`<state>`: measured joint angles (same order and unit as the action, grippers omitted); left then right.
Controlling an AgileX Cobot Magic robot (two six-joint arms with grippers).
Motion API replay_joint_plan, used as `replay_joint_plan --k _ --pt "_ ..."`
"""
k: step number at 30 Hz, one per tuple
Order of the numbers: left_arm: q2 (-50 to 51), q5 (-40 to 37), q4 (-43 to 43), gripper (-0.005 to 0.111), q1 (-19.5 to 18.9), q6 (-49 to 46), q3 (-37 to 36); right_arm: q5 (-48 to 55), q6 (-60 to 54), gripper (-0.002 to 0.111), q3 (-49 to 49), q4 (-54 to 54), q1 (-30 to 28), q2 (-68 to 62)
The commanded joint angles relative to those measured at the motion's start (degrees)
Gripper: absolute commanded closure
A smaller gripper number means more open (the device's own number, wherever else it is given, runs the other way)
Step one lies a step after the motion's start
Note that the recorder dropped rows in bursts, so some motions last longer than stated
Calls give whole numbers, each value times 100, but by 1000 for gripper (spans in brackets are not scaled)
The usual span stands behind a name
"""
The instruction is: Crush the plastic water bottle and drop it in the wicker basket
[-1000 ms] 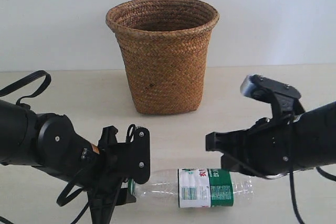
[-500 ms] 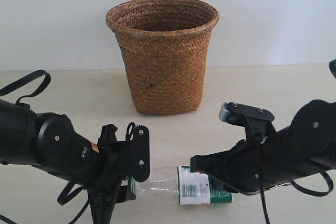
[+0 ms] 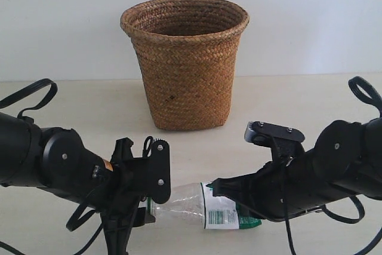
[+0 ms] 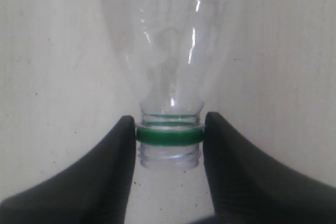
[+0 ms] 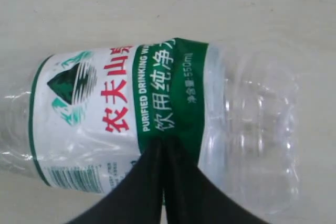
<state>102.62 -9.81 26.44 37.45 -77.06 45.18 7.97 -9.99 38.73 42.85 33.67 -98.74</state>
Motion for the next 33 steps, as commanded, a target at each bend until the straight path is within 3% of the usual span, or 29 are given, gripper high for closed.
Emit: replay_joint_plan --k 1,14,28,33 --pt "4 -180 -8 103 40 32 16 272 -16 107 -143 -88 -4 -370" --pt "4 -180 -8 103 40 32 16 339 -42 107 -143 -88 -4 -200" --pt "4 -180 -8 103 40 32 16 696 -110 107 -130 -96 0 1639" --pt "4 -179 -36 103 40 32 16 801 -87 107 226 34 177 1491"
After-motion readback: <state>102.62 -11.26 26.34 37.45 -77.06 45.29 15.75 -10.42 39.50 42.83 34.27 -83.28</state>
